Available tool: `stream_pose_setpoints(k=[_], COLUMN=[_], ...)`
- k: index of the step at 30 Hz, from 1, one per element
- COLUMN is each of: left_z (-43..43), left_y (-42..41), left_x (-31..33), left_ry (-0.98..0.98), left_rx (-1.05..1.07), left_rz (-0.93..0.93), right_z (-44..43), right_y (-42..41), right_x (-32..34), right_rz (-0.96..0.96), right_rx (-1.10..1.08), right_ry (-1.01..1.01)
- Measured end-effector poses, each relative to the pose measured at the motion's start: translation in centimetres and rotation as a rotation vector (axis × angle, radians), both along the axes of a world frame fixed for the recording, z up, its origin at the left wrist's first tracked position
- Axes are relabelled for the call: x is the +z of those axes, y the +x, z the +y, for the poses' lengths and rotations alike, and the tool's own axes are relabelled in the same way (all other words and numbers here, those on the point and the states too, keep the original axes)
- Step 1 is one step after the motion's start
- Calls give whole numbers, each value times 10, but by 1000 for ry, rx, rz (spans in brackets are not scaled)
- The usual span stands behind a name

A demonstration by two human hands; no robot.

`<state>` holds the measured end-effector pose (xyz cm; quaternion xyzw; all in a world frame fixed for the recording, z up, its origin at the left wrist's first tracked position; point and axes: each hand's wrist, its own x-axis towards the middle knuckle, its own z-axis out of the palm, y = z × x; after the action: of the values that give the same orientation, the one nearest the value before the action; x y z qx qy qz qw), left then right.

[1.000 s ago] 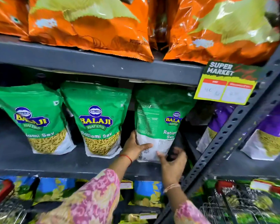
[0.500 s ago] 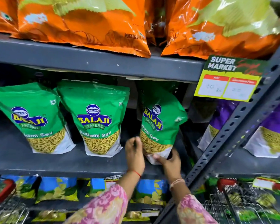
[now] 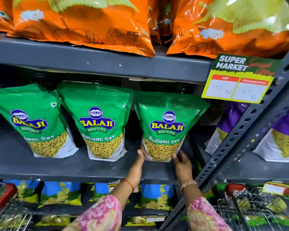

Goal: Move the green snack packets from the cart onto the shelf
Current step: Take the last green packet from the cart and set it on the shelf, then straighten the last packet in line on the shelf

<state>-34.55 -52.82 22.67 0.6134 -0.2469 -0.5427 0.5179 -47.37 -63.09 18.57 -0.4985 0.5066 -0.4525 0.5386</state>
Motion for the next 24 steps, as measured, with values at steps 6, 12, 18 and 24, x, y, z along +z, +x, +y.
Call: stream_pose_setpoints(k=[6, 12, 18, 24], left_z=[1, 29, 109, 134], left_y=[2, 38, 144, 260], left_x=[0, -14, -20, 1], left_ry=[-7, -194, -169, -2], left_rx=[41, 208, 887, 835], left_rz=[22, -367, -657, -529], right_z=[0, 81, 190, 196], right_y=[2, 39, 136, 262], right_x=[-9, -10, -14, 22], right_rz=[194, 436, 366, 48], right_rx=[-72, -323, 353, 533], right_ry=[-68, -367, -618, -308])
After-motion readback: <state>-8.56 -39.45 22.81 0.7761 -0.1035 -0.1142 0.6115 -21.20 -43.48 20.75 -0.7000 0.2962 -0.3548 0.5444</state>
